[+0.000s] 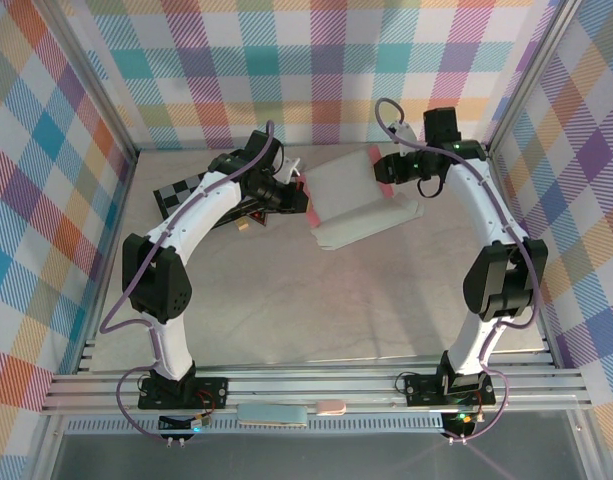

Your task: Fold the paper box

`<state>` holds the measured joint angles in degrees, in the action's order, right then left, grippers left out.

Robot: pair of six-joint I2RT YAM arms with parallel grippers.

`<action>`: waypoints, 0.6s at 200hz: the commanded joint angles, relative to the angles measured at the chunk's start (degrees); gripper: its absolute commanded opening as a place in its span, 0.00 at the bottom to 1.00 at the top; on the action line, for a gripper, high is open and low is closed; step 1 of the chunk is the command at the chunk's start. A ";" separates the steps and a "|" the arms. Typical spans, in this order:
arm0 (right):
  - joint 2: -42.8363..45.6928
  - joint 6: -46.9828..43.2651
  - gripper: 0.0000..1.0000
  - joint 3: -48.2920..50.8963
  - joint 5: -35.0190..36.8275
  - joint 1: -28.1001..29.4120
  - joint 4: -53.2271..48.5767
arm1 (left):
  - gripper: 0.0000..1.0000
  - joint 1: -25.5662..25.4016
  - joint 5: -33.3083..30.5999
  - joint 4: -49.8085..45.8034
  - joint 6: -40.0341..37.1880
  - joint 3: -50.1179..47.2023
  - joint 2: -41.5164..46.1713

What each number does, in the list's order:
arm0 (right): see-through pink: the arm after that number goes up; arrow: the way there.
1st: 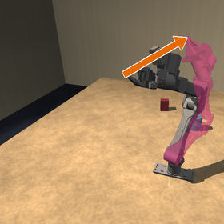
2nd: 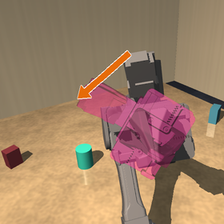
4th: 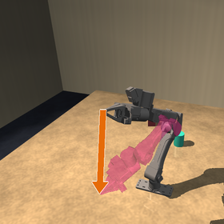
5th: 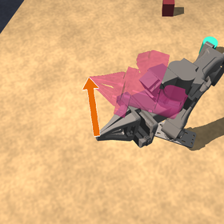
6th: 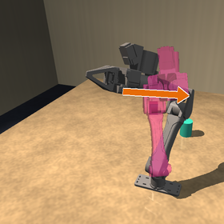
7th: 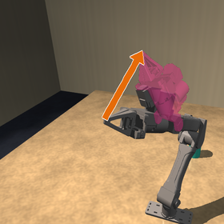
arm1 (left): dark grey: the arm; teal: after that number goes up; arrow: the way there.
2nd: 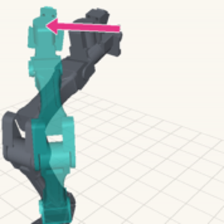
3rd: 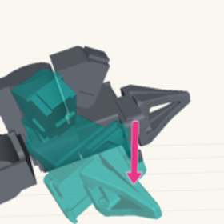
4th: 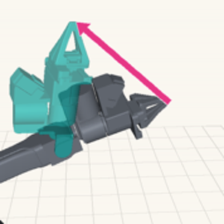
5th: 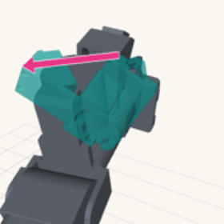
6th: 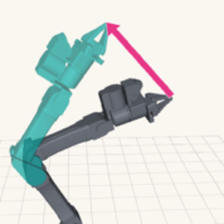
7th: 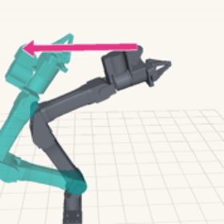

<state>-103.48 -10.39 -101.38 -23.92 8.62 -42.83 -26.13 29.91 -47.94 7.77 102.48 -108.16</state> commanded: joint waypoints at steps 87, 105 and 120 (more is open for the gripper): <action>-1.90 -1.03 0.27 -0.71 8.39 3.98 -1.70 | 0.00 -1.03 1.90 -0.78 -2.50 -0.12 2.25; -2.10 -0.64 0.17 -0.74 10.99 4.54 -1.83 | 0.00 -1.03 1.91 -0.66 -2.50 -0.17 2.32; -1.82 -0.21 0.08 -0.53 12.33 5.00 -1.91 | 0.00 -1.03 1.91 -0.57 -2.33 -0.25 2.26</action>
<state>-104.49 -11.03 -102.02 -13.45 12.01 -43.83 -26.13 29.41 -49.45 7.40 102.48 -108.16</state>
